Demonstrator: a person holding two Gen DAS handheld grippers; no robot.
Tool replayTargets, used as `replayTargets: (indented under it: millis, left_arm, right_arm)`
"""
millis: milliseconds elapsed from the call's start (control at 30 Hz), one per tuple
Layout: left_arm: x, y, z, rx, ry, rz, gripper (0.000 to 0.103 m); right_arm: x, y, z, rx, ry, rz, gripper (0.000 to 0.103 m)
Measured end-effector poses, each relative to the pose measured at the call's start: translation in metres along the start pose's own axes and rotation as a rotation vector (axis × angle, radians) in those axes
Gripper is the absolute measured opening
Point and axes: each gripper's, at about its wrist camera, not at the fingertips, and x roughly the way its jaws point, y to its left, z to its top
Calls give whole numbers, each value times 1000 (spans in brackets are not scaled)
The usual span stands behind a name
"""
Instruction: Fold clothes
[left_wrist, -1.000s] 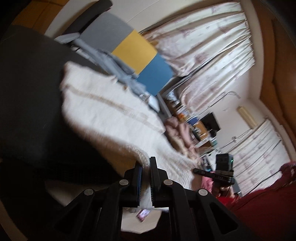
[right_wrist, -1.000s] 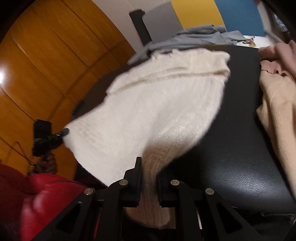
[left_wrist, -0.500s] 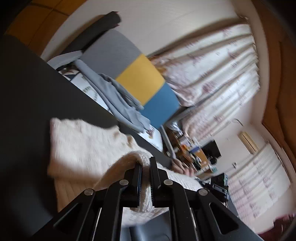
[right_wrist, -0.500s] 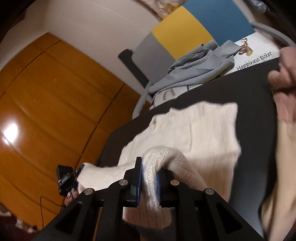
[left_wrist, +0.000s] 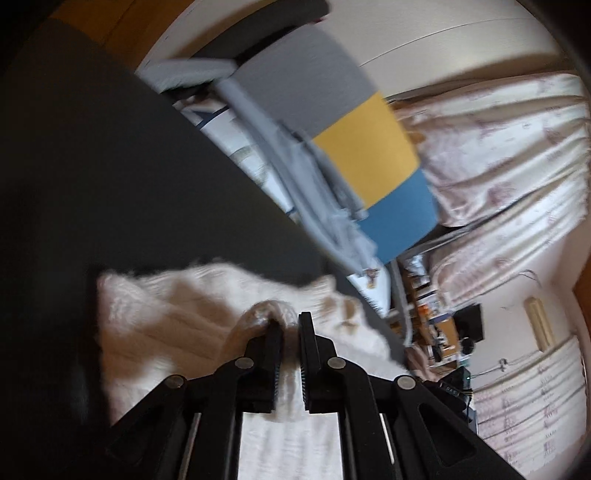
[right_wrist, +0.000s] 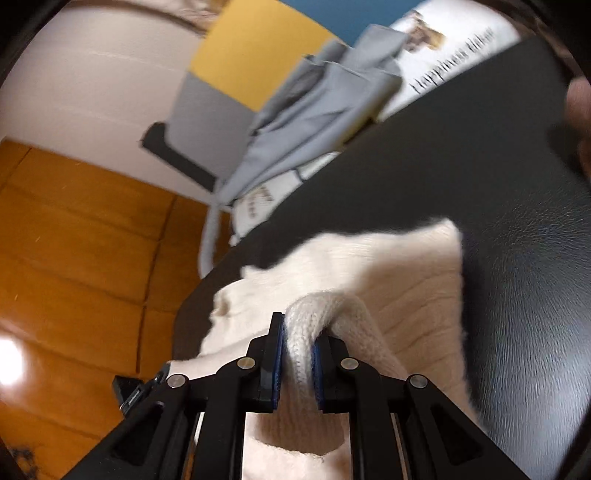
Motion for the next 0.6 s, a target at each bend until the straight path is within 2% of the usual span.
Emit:
replayTargets:
  millis: [67, 133, 167, 200, 267, 300, 367, 433, 500, 600]
  left_arm:
    - [9, 10, 3, -45, 26, 28, 11]
    - [10, 22, 4, -117, 13, 0, 11]
    - [6, 27, 3, -145, -14, -12, 15]
    - [1, 30, 3, -161, -46, -4, 17]
    - [-11, 32, 2, -170, -106, 12, 17]
    - [-15, 30, 0, -164, -127, 17, 18]
    - [-15, 19, -6, -104, -115, 33, 21]
    - [-14, 8, -13, -41, -99, 54, 22]
    - [-2, -7, -16, 63, -41, 129, 23]
    - [19, -26, -18, 225, 7, 265, 23]
  right_arm:
    - [9, -12, 7, 49, -11, 15, 20]
    - [15, -23, 13, 103, -30, 66, 30]
    - [11, -25, 13, 124, -53, 98, 43]
    - [5, -25, 13, 131, -87, 129, 61]
    - [-11, -21, 9, 106, -164, 141, 74]
    - [-17, -16, 9, 65, -181, 127, 74]
    - [-26, -5, 8, -21, -191, 80, 74]
    - [-29, 12, 2, -163, -179, -21, 74]
    - [-27, 30, -8, -323, -163, -131, 74]
    - [-14, 50, -14, -497, -111, -236, 74]
